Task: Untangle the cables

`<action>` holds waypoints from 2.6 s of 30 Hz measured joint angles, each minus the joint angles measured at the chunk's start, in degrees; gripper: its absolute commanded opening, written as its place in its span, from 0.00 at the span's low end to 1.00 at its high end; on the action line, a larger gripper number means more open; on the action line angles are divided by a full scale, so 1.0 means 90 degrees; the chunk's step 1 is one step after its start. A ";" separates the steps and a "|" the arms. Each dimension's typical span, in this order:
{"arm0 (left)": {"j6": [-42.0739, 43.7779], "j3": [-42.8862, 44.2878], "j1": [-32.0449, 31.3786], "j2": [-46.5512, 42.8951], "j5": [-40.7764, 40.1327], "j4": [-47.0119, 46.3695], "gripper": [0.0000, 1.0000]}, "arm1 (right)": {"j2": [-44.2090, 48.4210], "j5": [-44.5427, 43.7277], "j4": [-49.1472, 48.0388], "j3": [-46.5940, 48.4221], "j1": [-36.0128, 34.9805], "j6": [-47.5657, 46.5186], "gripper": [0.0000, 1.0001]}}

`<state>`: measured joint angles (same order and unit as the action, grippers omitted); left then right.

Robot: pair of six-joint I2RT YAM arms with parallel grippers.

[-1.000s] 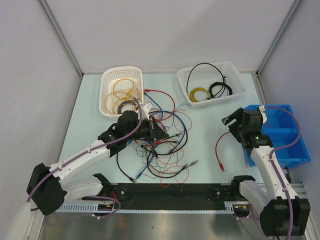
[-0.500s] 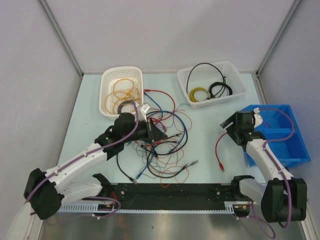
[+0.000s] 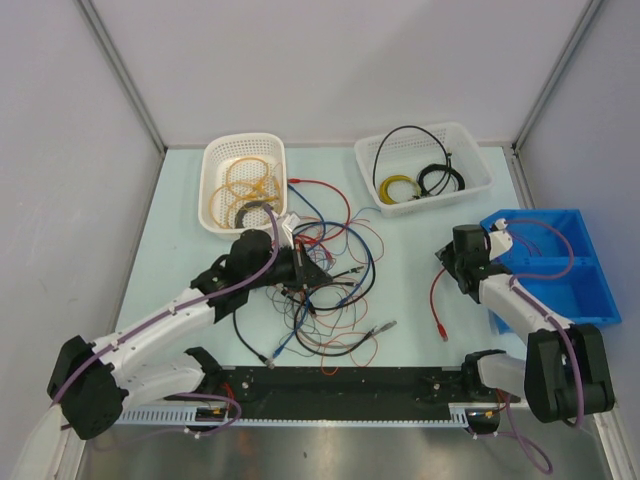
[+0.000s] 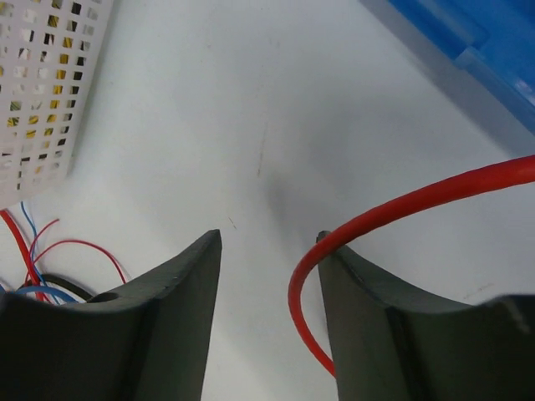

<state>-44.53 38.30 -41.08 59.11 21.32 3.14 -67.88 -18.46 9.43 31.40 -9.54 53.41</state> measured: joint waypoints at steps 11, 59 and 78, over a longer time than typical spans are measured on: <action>-0.0002 -0.0053 0.0000 0.0070 0.0007 0.0039 0.00 | 0.0877 -0.0396 -0.0238 -0.0134 -0.0158 -0.0170 0.39; -0.0061 -0.0330 -0.0007 -0.0092 0.0126 -0.0007 0.00 | 0.3427 0.1285 0.0413 0.0942 0.2089 0.0044 0.00; -0.0051 -0.0420 -0.0007 -0.0493 0.0155 0.0061 0.00 | 0.2999 0.2368 -0.0384 0.1020 0.3009 0.0911 0.00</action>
<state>-44.99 34.52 -41.15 54.68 22.72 3.68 -40.88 2.85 5.98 40.58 17.54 61.60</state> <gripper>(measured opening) 0.008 0.036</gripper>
